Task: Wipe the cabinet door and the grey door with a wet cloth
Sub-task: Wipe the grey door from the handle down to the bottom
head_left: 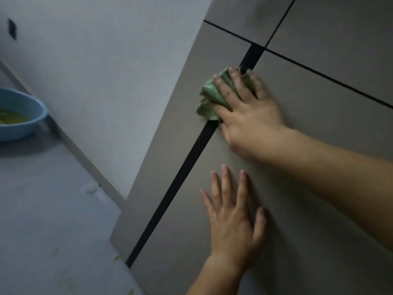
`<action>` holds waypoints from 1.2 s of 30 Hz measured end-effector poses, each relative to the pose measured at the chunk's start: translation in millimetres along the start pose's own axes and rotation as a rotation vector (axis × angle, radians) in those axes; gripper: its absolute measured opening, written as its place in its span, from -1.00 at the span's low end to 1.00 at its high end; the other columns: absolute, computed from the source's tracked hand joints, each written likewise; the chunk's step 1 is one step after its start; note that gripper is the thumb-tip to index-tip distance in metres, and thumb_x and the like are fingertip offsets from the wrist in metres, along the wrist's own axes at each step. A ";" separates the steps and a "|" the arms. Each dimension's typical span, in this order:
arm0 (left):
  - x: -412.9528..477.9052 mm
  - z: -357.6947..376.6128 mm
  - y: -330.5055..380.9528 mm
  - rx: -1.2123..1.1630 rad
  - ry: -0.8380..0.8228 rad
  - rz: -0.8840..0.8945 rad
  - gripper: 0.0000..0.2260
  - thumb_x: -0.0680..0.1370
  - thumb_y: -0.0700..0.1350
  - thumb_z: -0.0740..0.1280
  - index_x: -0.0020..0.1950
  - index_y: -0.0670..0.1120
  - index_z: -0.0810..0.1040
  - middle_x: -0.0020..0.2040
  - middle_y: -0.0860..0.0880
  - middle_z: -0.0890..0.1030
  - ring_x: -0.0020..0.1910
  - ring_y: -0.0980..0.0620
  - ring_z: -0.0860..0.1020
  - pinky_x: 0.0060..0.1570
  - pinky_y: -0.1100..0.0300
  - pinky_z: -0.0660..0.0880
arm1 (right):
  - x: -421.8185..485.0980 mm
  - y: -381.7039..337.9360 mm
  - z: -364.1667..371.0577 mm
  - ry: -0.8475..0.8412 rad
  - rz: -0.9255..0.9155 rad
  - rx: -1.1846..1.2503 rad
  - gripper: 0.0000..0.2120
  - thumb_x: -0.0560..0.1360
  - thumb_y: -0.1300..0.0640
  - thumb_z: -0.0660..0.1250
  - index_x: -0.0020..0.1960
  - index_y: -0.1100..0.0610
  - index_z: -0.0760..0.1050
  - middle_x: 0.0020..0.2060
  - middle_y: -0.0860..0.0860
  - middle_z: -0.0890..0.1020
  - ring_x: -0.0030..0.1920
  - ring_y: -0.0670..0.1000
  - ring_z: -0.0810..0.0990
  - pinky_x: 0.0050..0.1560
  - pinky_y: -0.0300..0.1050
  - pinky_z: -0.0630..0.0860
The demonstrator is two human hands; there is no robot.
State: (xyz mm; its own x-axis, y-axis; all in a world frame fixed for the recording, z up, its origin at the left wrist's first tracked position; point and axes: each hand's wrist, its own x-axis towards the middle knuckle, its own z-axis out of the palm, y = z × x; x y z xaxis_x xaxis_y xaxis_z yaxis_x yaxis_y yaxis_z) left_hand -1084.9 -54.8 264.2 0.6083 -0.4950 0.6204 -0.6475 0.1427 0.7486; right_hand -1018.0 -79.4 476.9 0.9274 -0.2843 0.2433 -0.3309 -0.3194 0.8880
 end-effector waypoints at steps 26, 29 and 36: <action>-56.3 22.9 -41.6 0.166 -0.018 0.055 -0.27 0.61 0.22 0.14 0.69 0.05 -0.09 0.69 -0.16 -0.11 0.65 -0.25 -0.14 0.49 -0.20 -0.02 | 18.1 -49.0 20.0 -0.084 -0.155 -0.109 -0.44 0.68 -0.13 -0.19 0.65 -0.05 -0.17 0.60 0.07 -0.35 0.58 0.25 -0.39 0.52 0.27 -0.43; -57.0 23.1 -44.7 0.149 -0.009 0.076 -0.29 0.63 0.22 0.11 0.69 0.04 -0.10 0.68 -0.18 -0.12 0.65 -0.29 -0.14 0.48 -0.28 -0.03 | -8.1 16.5 10.3 0.027 0.073 -0.135 -0.43 0.63 -0.18 -0.31 0.60 -0.08 -0.28 0.61 0.08 -0.32 0.59 0.26 -0.36 0.53 0.26 -0.42; -60.2 24.1 -46.3 0.153 -0.005 0.086 -0.33 0.66 0.25 0.03 0.69 0.01 -0.09 0.68 -0.23 -0.08 0.64 -0.32 -0.11 0.46 -0.35 0.00 | -100.3 28.8 37.7 0.185 -0.173 -0.007 -0.48 0.59 -0.08 0.14 0.48 0.09 0.45 0.61 0.14 0.19 0.60 0.30 0.12 0.57 0.31 0.05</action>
State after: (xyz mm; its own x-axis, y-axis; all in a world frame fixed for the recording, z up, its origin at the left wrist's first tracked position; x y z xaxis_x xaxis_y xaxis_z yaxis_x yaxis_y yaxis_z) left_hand -1102.6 -52.4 186.6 0.5456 -0.4909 0.6792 -0.7596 0.0528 0.6483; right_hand -1127.2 -94.2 463.4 0.9865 -0.0556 0.1540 -0.1637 -0.3421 0.9253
